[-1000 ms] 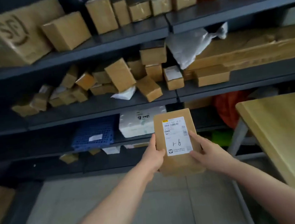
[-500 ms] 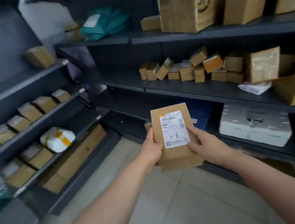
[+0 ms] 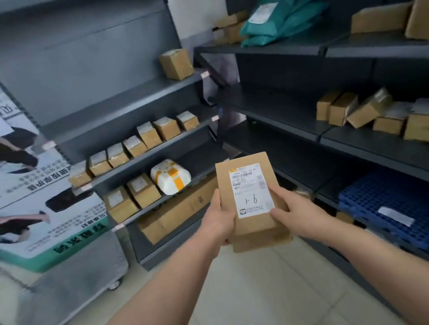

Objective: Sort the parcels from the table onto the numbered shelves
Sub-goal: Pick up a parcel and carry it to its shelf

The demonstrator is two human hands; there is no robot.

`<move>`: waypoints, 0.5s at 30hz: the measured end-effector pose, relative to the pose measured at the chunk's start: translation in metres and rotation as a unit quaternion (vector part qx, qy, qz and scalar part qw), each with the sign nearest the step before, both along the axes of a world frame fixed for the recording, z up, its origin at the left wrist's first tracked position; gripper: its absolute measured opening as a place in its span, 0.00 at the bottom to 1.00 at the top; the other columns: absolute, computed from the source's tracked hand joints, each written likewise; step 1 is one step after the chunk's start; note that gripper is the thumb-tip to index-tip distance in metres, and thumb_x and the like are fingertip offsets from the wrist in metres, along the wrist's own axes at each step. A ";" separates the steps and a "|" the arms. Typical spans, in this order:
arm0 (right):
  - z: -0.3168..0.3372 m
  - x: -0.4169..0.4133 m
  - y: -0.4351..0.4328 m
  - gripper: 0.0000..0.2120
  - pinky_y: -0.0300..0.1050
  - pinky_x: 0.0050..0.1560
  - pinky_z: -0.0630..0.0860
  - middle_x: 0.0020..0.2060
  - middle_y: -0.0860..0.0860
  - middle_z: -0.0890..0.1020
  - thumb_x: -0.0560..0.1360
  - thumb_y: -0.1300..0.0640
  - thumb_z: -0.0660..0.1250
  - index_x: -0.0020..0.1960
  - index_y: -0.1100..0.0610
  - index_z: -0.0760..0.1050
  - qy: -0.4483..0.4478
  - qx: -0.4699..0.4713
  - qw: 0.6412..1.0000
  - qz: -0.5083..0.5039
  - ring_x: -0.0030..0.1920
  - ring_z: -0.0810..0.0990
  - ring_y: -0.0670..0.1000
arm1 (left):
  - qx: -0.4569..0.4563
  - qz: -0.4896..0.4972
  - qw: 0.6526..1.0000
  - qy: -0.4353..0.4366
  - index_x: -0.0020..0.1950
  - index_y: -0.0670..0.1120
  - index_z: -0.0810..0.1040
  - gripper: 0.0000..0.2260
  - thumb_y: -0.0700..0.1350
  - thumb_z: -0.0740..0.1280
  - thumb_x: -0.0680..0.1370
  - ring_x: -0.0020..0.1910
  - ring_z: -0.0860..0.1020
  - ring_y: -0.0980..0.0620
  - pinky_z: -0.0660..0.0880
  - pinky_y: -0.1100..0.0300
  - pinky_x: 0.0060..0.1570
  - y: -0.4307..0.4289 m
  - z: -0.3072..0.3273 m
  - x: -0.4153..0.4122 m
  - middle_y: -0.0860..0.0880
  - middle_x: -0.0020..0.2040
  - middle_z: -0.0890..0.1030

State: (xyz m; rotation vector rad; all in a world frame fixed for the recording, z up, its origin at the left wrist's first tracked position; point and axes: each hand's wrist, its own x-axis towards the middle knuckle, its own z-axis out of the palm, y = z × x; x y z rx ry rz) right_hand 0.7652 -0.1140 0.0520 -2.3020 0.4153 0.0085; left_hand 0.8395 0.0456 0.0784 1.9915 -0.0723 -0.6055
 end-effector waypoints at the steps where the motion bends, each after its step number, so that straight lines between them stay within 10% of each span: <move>1: 0.000 0.015 -0.006 0.31 0.49 0.58 0.74 0.72 0.44 0.66 0.79 0.51 0.58 0.76 0.35 0.48 -0.005 0.002 1.000 0.009 0.65 0.72 0.50 | -0.002 0.009 1.000 -0.002 0.68 0.66 0.62 0.17 0.50 0.59 0.83 0.49 0.76 0.53 0.77 0.47 0.52 -0.004 0.001 0.013 0.62 0.47 0.74; 8: 0.017 0.123 -0.064 0.31 0.49 0.61 0.72 0.74 0.42 0.63 0.79 0.52 0.59 0.76 0.34 0.49 -0.045 0.020 0.997 0.062 0.69 0.68 0.49 | -0.027 0.061 0.998 -0.016 0.57 0.67 0.61 0.13 0.51 0.61 0.82 0.49 0.77 0.53 0.79 0.47 0.50 -0.055 0.022 0.102 0.61 0.49 0.76; 15: 0.062 0.234 -0.098 0.30 0.48 0.55 0.73 0.75 0.42 0.61 0.80 0.53 0.58 0.75 0.34 0.50 -0.092 0.014 0.990 0.105 0.67 0.69 0.50 | -0.025 0.134 0.986 -0.098 0.77 0.64 0.51 0.27 0.49 0.58 0.83 0.61 0.75 0.49 0.74 0.44 0.62 -0.088 0.040 0.195 0.55 0.68 0.73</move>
